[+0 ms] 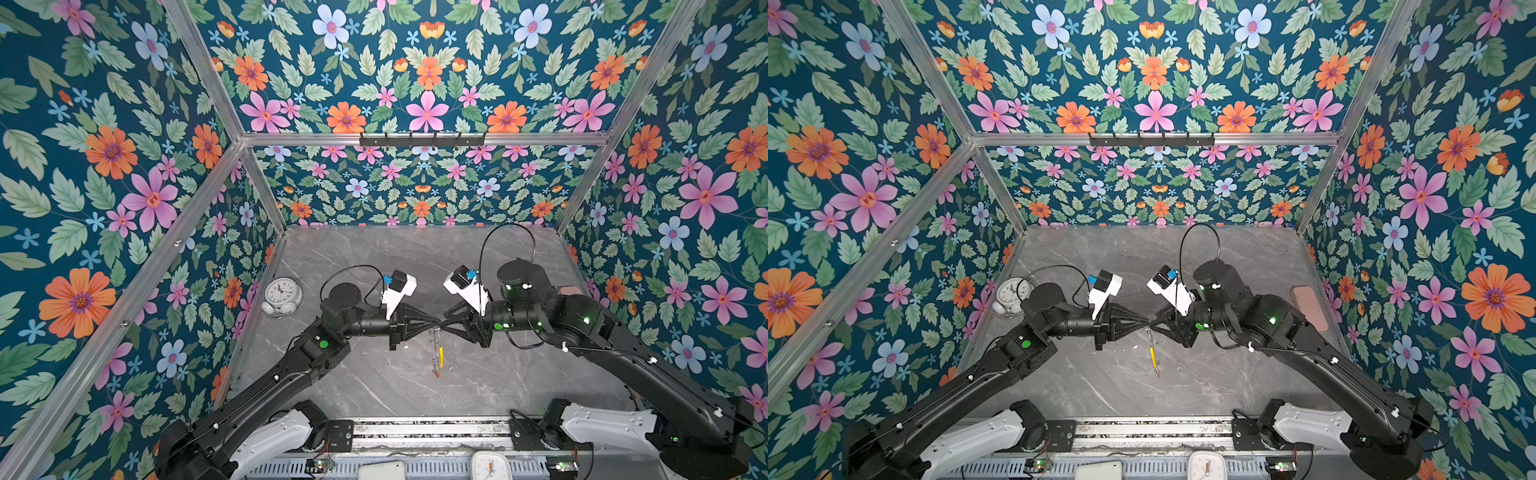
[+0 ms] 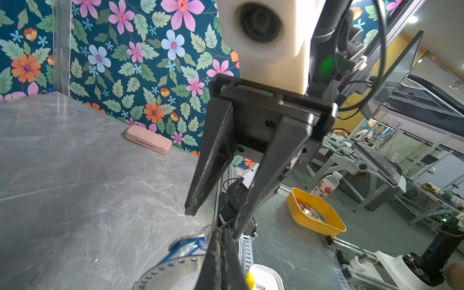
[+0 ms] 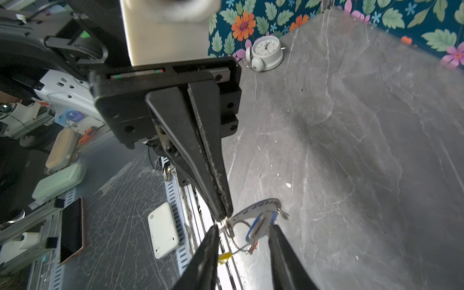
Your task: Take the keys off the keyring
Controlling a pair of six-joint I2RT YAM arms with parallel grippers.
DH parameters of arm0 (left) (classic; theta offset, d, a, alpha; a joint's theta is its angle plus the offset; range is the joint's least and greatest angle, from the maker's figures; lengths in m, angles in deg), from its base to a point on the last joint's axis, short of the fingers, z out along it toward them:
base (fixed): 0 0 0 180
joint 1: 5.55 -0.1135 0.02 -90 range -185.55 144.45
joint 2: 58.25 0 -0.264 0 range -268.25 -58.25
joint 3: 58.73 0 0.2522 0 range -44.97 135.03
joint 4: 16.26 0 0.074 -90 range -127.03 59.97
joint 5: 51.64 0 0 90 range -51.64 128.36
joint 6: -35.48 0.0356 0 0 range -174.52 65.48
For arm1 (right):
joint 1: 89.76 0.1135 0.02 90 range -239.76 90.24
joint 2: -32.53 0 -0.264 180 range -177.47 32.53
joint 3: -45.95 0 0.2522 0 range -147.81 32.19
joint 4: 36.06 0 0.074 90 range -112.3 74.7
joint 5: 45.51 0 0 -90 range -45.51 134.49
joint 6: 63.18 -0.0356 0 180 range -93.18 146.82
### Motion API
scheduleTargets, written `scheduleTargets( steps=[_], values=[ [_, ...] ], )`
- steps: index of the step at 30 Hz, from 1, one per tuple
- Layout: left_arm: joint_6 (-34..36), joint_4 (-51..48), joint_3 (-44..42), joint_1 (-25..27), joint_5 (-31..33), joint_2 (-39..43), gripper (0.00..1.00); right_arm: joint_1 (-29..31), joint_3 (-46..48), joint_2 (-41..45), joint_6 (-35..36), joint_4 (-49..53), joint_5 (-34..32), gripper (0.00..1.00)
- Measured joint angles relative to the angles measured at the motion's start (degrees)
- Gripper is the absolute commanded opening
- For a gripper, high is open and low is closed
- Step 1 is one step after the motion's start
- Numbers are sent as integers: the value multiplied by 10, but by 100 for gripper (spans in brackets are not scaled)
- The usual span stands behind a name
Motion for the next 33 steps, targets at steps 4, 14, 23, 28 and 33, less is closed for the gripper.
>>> scheduleTargets(
  steps=[4, 14, 23, 28, 33],
  values=[
    [-14, 44, -21, 0, 29, 21, 0, 14, 69, 49, -4, -87, -16, 39],
    [-41, 148, -60, 0, 83, 53, 0, 17, 250, 136, -53, -332, -25, 44],
    [-73, 199, -73, 0, 89, 43, 0, 17, 264, 105, -80, -421, -12, 44],
    [-76, 207, -77, 0, 89, 45, 0, 17, 264, 96, -86, -435, -16, 40],
    [-82, 213, -80, 0, 90, 52, 0, 17, 267, 92, -86, -439, -28, 30]
  ],
)
